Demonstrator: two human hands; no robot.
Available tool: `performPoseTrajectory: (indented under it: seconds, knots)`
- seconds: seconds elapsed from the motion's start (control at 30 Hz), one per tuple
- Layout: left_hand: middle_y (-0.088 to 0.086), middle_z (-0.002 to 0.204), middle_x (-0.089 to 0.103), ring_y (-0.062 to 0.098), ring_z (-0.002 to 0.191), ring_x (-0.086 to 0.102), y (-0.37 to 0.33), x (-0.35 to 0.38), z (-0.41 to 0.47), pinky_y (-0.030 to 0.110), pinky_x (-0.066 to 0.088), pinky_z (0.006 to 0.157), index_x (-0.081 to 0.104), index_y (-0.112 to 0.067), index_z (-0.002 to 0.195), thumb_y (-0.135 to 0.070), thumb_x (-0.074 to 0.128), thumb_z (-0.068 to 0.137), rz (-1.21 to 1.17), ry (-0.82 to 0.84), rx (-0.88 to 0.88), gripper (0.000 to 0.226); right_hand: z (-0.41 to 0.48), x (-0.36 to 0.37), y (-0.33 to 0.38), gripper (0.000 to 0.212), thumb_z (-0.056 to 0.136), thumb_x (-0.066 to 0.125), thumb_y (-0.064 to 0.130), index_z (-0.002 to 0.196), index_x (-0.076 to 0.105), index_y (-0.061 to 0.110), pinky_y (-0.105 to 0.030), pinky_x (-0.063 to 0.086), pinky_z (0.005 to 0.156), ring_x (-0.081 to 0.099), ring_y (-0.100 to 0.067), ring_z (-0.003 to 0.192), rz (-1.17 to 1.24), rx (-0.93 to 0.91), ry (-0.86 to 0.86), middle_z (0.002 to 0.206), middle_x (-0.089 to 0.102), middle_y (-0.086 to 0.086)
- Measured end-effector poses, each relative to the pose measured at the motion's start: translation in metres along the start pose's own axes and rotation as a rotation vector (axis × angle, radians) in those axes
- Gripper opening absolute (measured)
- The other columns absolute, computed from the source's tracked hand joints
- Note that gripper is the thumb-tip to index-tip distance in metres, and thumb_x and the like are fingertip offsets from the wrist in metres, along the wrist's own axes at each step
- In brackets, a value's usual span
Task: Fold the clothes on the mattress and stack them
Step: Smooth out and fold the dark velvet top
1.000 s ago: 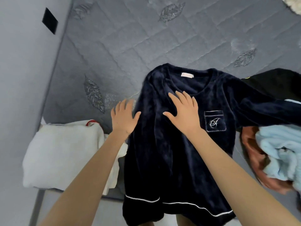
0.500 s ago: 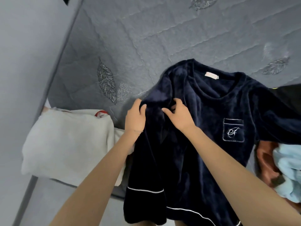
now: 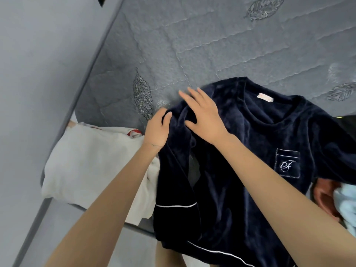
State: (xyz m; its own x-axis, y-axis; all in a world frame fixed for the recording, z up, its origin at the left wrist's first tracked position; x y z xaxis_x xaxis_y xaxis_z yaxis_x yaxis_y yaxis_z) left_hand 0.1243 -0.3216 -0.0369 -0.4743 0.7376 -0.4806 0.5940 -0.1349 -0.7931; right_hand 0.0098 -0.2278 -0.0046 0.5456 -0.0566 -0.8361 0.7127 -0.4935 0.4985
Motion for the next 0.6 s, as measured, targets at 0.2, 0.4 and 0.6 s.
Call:
performPoseTrajectory:
  seconds: [0.2,0.4,0.6]
  knots:
    - [0.01,0.103,0.054,0.028,0.1,0.051,0.001,-0.013,-0.019,0.039,0.042,0.096,0.059,-0.003,0.106,-0.019,0.063,0.093,0.013,-0.097,0.038,0.022,0.007,0.008,0.003,0.016,0.092,0.061,0.02,0.103,0.071,0.016,-0.033,0.026,0.105,0.052,-0.023,0.115,-0.016,0.042,0.023,0.103,0.067,-0.001]
    - [0.007,0.101,0.057,0.028,0.098,0.049,0.007,-0.003,-0.033,0.037,0.039,0.094,0.066,-0.012,0.095,-0.038,0.074,0.082,0.197,-0.039,0.067,0.031,-0.004,0.001,0.009,0.014,0.086,0.068,0.018,0.098,0.076,0.015,-0.029,0.027,0.09,0.044,-0.024,0.105,0.078,0.128,-0.191,0.104,0.054,-0.005]
    - [0.002,0.073,0.058,0.027,0.074,0.055,-0.001,-0.012,-0.033,0.041,0.046,0.076,0.061,-0.009,0.085,-0.014,0.062,0.091,0.063,-0.072,0.075,0.008,-0.014,0.003,0.01,0.037,0.086,0.072,0.02,0.122,0.067,0.017,-0.035,0.034,0.095,0.045,-0.026,0.112,0.027,0.08,-0.091,0.118,0.052,-0.006]
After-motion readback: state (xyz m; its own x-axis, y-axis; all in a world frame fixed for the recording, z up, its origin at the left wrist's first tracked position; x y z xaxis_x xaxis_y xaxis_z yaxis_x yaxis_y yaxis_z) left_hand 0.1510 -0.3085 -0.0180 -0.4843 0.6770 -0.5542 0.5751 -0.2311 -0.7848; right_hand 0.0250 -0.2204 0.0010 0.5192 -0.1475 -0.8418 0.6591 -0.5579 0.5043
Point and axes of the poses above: each hand's wrist, its own z-axis towards the middle knuckle, its own x-axis out of the palm, y = z × x, the point moved 6 cm from there along z, towards the middle knuckle
